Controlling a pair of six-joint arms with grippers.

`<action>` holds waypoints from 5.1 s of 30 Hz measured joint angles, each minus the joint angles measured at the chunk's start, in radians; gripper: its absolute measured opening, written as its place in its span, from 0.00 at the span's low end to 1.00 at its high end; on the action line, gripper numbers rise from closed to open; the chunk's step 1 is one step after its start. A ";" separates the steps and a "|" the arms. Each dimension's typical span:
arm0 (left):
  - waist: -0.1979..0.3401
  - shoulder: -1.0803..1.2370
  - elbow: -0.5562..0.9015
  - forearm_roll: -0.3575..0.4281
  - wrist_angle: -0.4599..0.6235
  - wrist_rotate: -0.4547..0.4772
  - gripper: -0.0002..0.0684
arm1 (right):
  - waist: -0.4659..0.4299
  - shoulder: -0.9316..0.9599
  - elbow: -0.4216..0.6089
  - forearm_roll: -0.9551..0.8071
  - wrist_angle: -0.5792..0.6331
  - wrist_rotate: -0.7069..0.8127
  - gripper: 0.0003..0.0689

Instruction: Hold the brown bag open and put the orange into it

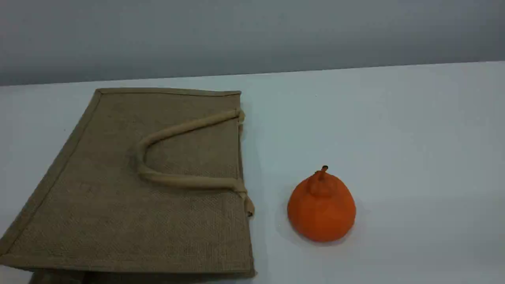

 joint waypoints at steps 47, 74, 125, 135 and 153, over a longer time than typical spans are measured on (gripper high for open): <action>0.000 0.000 0.000 0.000 0.000 0.000 0.81 | 0.000 0.000 0.000 0.021 -0.007 0.000 0.82; 0.000 0.963 -0.150 -0.011 -0.533 -0.161 0.81 | 0.000 0.861 -0.028 0.469 -0.659 -0.241 0.82; -0.161 2.063 -0.570 -0.107 -0.796 -0.206 0.62 | 0.003 1.558 -0.309 0.634 -0.889 -0.422 0.82; -0.161 2.062 -0.570 -0.107 -0.804 -0.206 0.31 | 0.003 1.558 -0.309 0.634 -0.889 -0.420 0.82; -0.161 2.096 -0.570 -0.107 -0.804 -0.205 0.38 | 0.003 1.558 -0.309 0.634 -0.888 -0.420 0.82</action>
